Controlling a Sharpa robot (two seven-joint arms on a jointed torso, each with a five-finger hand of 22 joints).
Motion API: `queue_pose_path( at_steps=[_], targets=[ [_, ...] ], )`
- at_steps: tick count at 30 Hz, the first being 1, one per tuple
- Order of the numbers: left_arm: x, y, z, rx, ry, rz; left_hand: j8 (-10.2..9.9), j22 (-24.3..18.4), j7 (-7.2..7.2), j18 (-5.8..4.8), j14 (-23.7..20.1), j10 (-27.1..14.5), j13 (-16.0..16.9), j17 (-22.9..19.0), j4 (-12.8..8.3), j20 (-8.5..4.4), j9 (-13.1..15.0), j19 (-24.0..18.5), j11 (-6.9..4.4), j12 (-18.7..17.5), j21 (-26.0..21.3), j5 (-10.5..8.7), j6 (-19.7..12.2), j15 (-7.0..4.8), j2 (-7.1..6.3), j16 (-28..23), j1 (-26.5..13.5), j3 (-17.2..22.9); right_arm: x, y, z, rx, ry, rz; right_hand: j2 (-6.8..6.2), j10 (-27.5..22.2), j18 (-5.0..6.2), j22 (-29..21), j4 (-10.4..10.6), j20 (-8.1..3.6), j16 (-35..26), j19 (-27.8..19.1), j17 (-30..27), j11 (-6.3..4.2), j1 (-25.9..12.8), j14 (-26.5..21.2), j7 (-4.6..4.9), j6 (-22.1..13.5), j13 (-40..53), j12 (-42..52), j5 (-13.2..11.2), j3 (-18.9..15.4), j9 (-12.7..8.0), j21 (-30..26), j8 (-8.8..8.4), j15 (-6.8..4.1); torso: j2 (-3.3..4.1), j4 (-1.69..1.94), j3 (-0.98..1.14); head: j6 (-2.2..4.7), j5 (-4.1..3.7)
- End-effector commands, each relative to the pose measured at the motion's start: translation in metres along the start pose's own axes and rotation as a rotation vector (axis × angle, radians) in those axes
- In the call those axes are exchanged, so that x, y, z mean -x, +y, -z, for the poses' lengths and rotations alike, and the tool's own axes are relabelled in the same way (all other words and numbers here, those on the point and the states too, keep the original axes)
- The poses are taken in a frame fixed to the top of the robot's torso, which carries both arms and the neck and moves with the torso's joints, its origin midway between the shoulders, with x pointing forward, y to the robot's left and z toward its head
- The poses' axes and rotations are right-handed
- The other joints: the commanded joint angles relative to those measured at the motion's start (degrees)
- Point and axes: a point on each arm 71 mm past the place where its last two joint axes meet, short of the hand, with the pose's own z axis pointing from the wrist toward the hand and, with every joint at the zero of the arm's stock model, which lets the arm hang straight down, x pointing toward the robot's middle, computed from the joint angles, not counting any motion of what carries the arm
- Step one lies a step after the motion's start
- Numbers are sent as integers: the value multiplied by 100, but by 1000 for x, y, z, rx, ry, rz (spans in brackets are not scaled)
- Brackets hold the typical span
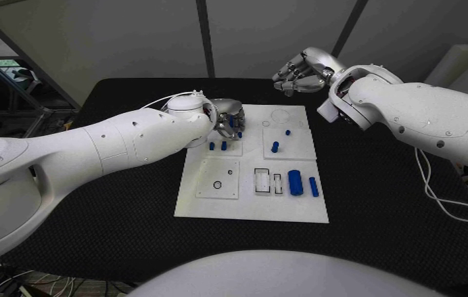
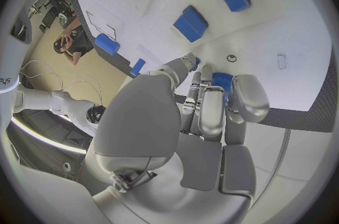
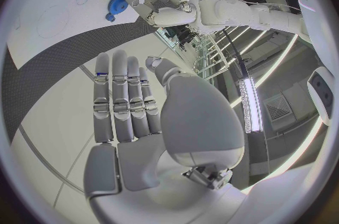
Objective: Assemble the parts on the task board
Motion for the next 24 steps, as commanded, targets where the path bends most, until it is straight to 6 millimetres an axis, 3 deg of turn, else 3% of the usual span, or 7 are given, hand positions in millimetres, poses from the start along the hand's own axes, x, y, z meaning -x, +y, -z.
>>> queue_pose_path(
  at_steps=[1, 7, 24],
  targets=[
    [-1, -2, 0, -4, 14, -8, -15, -5, -6, -164, 7, 13, -15, -14, -43, 25, -8, 20, 38, -34, -27, -18, 15, 18, 11, 14, -60, 2, 0, 1, -1, 5, 6, 1, -15, -23, 11, -6, 1, 0, -20, -36, -5, 9, 22, -34, 7, -30, -5, -27, 26, 46, -2, -31, -10, 15, 3, -5, -1, -1, 1],
    [-1, -3, 0, -11, 9, -7, 16, 46, 120, -171, 16, 138, -44, 1, -77, 22, -18, 40, 14, -72, 11, -80, 239, 2, 167, 51, -15, 125, -1, 1, -1, 1, 13, 1, -11, -19, 12, -6, 0, 1, -20, -35, -11, 7, 29, -29, 4, -22, -8, -25, 26, 51, 1, -30, -4, 13, 0, -2, -1, -4, -2],
    [-1, -2, -1, -20, 8, 3, 64, 72, -7, -167, 18, 562, -74, -5, -195, -60, -22, 48, -113, -190, 2, -115, 730, -102, 370, 105, -22, 297, -1, 0, -1, -6, 24, 3, -7, -14, 13, -5, 2, 1, -20, -34, -15, 6, 31, -24, 2, -17, -9, -23, 25, 55, 2, -29, 0, 12, 0, -2, 1, -23, -10]
  ],
)
